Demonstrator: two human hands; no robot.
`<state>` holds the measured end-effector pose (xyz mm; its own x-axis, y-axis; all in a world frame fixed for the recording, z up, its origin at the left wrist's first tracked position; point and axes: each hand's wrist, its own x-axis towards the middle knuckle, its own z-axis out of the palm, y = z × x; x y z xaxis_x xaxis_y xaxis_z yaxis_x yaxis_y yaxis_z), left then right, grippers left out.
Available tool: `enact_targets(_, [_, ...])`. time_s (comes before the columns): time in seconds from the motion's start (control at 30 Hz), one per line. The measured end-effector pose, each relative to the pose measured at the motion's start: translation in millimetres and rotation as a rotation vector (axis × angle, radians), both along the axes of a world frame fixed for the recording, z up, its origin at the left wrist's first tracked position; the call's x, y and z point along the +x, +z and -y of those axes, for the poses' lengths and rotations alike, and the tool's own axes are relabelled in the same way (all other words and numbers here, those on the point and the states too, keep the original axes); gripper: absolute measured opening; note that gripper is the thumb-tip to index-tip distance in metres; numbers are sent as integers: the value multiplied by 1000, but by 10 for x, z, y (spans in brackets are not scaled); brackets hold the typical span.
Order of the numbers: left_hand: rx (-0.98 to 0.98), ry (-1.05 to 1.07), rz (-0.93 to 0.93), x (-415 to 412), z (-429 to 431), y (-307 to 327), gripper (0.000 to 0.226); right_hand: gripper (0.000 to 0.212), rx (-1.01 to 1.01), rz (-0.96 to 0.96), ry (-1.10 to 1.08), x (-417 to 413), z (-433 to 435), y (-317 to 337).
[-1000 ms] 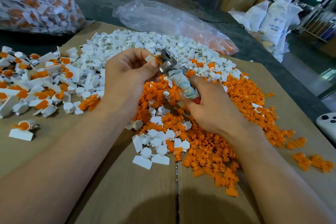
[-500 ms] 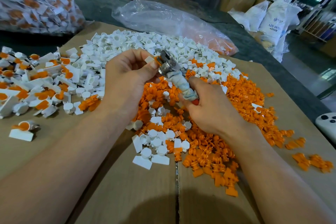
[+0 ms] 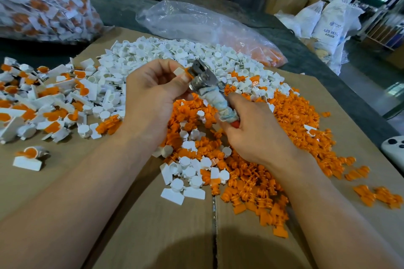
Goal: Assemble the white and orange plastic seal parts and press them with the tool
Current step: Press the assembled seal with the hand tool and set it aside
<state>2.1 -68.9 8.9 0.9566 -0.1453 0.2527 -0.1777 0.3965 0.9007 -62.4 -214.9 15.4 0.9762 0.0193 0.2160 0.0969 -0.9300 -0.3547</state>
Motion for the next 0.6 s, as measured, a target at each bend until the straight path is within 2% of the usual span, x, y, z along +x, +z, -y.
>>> enact_targets(0.17, [-6,14,-13,22,6,-6,25,16,23,-4,-12,19,5,-40])
enact_targets(0.3, [-17,10,-52,17,18,-1,22,22,61,19,-48,23,30,-30])
enact_targets(0.47, [1,-59,-90,12,4,14,20,37,108,87,-218,49,185,7])
enact_targets(0.6, [9,-91,-129,-17,26,26,18,46,53,87,-367,92,335,-2])
